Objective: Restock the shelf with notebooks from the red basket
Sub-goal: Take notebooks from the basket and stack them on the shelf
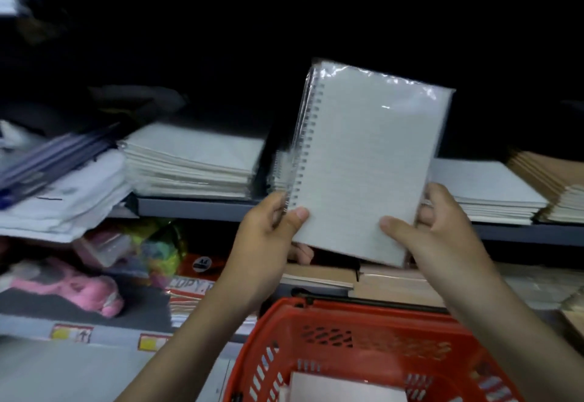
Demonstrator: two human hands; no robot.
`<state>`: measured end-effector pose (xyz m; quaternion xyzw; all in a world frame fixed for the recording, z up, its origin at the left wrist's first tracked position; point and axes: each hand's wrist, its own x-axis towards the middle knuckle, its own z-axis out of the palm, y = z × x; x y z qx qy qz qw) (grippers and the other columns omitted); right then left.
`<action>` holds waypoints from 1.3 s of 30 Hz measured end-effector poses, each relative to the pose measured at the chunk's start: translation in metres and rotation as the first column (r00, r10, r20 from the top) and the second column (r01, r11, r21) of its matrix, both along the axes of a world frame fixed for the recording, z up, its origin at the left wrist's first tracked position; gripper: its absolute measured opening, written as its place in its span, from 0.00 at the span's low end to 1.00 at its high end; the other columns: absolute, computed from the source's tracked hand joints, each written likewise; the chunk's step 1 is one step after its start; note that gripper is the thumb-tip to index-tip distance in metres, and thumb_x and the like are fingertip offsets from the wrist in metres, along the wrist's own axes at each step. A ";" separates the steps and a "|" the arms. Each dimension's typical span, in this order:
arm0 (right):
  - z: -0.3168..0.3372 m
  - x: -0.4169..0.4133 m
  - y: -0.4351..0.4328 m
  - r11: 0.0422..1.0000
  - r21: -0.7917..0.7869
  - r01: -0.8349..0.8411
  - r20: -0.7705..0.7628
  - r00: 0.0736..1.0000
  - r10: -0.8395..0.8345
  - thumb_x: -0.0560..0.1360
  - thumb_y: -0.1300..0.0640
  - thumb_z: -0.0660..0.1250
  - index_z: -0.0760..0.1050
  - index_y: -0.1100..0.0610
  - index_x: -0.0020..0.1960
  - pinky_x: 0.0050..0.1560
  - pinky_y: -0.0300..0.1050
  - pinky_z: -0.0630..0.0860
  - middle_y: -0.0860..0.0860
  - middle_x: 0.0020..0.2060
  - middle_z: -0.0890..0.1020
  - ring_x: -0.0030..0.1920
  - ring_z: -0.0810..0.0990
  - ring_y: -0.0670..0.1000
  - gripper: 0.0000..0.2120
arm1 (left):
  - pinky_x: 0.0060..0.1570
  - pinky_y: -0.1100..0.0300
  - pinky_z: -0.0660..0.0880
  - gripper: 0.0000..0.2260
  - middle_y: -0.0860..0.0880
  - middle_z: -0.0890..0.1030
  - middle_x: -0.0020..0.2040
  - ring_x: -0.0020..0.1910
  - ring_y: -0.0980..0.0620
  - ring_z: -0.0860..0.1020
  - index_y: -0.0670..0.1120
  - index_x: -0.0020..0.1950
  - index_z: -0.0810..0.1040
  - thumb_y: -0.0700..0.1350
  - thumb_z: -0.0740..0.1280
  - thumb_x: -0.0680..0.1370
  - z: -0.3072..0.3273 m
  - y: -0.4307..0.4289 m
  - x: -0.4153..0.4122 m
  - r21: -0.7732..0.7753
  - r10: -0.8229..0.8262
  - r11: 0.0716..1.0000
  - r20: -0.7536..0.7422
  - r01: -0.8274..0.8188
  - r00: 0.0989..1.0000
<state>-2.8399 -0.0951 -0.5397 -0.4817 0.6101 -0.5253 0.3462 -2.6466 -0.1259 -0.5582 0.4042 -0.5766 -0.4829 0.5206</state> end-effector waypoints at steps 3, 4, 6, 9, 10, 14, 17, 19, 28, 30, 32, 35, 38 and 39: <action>0.019 0.011 -0.024 0.987 -0.115 0.113 -0.041 0.992 -0.119 0.74 0.58 0.71 0.68 0.44 0.62 0.53 0.49 0.79 0.44 0.51 0.83 0.51 0.82 0.46 0.21 | 0.35 0.60 0.79 0.11 0.53 0.83 0.44 0.32 0.51 0.81 0.55 0.55 0.76 0.39 0.63 0.81 0.020 -0.019 -0.002 -0.173 0.115 0.979 0.056 -0.104 0.992; 0.023 0.013 -0.035 0.978 -0.145 0.148 -0.059 0.986 -0.158 0.74 0.57 0.71 0.68 0.45 0.64 0.55 0.48 0.78 0.45 0.52 0.83 0.52 0.82 0.47 0.22 | 0.41 0.61 0.80 0.14 0.55 0.84 0.46 0.37 0.54 0.82 0.59 0.58 0.75 0.40 0.64 0.81 0.025 -0.027 -0.003 -0.222 0.148 0.967 0.093 -0.124 0.985; 0.031 0.017 -0.060 0.969 -0.167 0.180 -0.126 0.971 -0.202 0.77 0.56 0.68 0.66 0.50 0.71 0.56 0.44 0.75 0.49 0.58 0.81 0.55 0.80 0.49 0.24 | 0.50 0.66 0.76 0.17 0.58 0.81 0.54 0.48 0.59 0.80 0.58 0.68 0.71 0.44 0.64 0.81 0.029 -0.044 -0.002 -0.295 0.239 0.940 0.216 -0.170 0.947; 0.036 0.020 -0.093 0.990 -0.032 0.140 -0.394 0.908 -0.141 0.82 0.55 0.61 0.61 0.57 0.75 0.40 0.39 0.69 0.56 0.59 0.78 0.45 0.76 0.48 0.23 | 0.49 0.66 0.71 0.20 0.52 0.78 0.56 0.56 0.53 0.76 0.50 0.74 0.66 0.50 0.60 0.82 0.024 -0.061 -0.003 -0.401 0.394 0.894 0.486 -0.201 0.780; 0.035 0.022 -0.100 0.993 0.031 0.117 -0.481 0.873 -0.088 0.82 0.55 0.58 0.61 0.59 0.74 0.36 0.41 0.69 0.58 0.55 0.79 0.41 0.76 0.49 0.22 | 0.53 0.61 0.71 0.21 0.49 0.78 0.58 0.62 0.48 0.73 0.48 0.75 0.65 0.50 0.59 0.83 0.020 -0.065 -0.006 -0.414 0.403 0.892 0.543 -0.183 0.737; 0.022 0.027 -0.117 0.977 0.189 0.100 -0.704 0.707 0.064 0.82 0.48 0.55 0.64 0.61 0.71 0.60 0.49 0.70 0.62 0.64 0.75 0.65 0.71 0.61 0.23 | 0.75 0.54 0.57 0.27 0.47 0.62 0.77 0.78 0.49 0.55 0.47 0.79 0.57 0.49 0.61 0.82 0.002 -0.065 -0.013 -0.349 0.351 0.924 0.621 -0.153 0.701; 0.024 0.032 -0.118 0.966 0.217 0.137 -0.751 0.656 0.076 0.80 0.40 0.54 0.66 0.61 0.69 0.62 0.51 0.68 0.61 0.63 0.75 0.68 0.68 0.62 0.28 | 0.76 0.54 0.55 0.32 0.52 0.55 0.79 0.78 0.54 0.52 0.54 0.80 0.51 0.50 0.64 0.80 -0.009 -0.064 -0.008 -0.267 0.278 0.953 0.576 -0.145 0.769; 0.029 0.032 -0.116 0.961 0.235 0.146 -0.735 0.674 0.078 0.79 0.39 0.55 0.65 0.61 0.69 0.58 0.50 0.68 0.60 0.62 0.77 0.69 0.65 0.62 0.29 | 0.75 0.56 0.57 0.34 0.54 0.57 0.79 0.77 0.56 0.55 0.53 0.80 0.51 0.48 0.67 0.79 -0.012 -0.065 -0.004 -0.246 0.250 0.960 0.524 -0.136 0.814; 0.038 0.031 -0.103 0.962 0.263 0.076 -0.588 0.803 0.098 0.76 0.41 0.64 0.57 0.57 0.73 0.54 0.50 0.76 0.55 0.55 0.76 0.55 0.75 0.56 0.34 | 0.68 0.58 0.66 0.29 0.62 0.66 0.68 0.69 0.58 0.67 0.55 0.78 0.54 0.46 0.65 0.81 -0.013 -0.063 0.005 -0.146 0.211 0.975 0.369 -0.168 0.905; 0.035 0.033 -0.099 0.963 0.260 0.071 -0.549 0.831 0.087 0.77 0.42 0.64 0.55 0.57 0.75 0.47 0.45 0.71 0.55 0.53 0.75 0.48 0.75 0.54 0.35 | 0.66 0.63 0.63 0.29 0.65 0.64 0.66 0.68 0.62 0.65 0.55 0.78 0.54 0.46 0.64 0.81 -0.013 -0.061 0.003 -0.156 0.212 0.974 0.354 -0.166 0.911; 0.028 0.035 -0.096 0.974 0.209 0.090 -0.520 0.853 0.033 0.77 0.42 0.65 0.58 0.58 0.74 0.47 0.43 0.67 0.56 0.62 0.75 0.53 0.75 0.55 0.34 | 0.68 0.61 0.64 0.29 0.62 0.65 0.69 0.69 0.60 0.66 0.56 0.77 0.54 0.46 0.64 0.81 -0.015 -0.061 0.002 -0.146 0.217 0.973 0.320 -0.178 0.922; 0.015 0.033 -0.093 0.986 0.108 0.125 -0.442 0.895 -0.065 0.75 0.42 0.68 0.63 0.57 0.72 0.51 0.41 0.66 0.55 0.66 0.73 0.64 0.73 0.56 0.32 | 0.62 0.71 0.65 0.29 0.59 0.66 0.68 0.66 0.62 0.66 0.56 0.76 0.54 0.42 0.64 0.80 -0.017 -0.058 0.000 -0.144 0.238 0.968 0.291 -0.204 0.927; 0.003 0.033 -0.083 0.995 0.022 0.094 -0.272 0.959 -0.085 0.75 0.47 0.69 0.60 0.54 0.76 0.57 0.41 0.66 0.50 0.69 0.71 0.68 0.70 0.51 0.34 | 0.60 0.76 0.61 0.31 0.60 0.62 0.68 0.67 0.64 0.63 0.56 0.77 0.53 0.42 0.65 0.80 -0.017 -0.055 -0.004 -0.138 0.240 0.968 0.279 -0.208 0.930; -0.002 0.033 -0.078 0.998 0.006 0.063 -0.196 0.979 -0.060 0.74 0.48 0.70 0.58 0.52 0.77 0.60 0.40 0.66 0.46 0.69 0.70 0.67 0.70 0.47 0.35 | 0.65 0.71 0.61 0.33 0.60 0.61 0.71 0.70 0.63 0.62 0.56 0.78 0.51 0.43 0.66 0.79 -0.018 -0.054 -0.004 -0.137 0.230 0.970 0.265 -0.199 0.937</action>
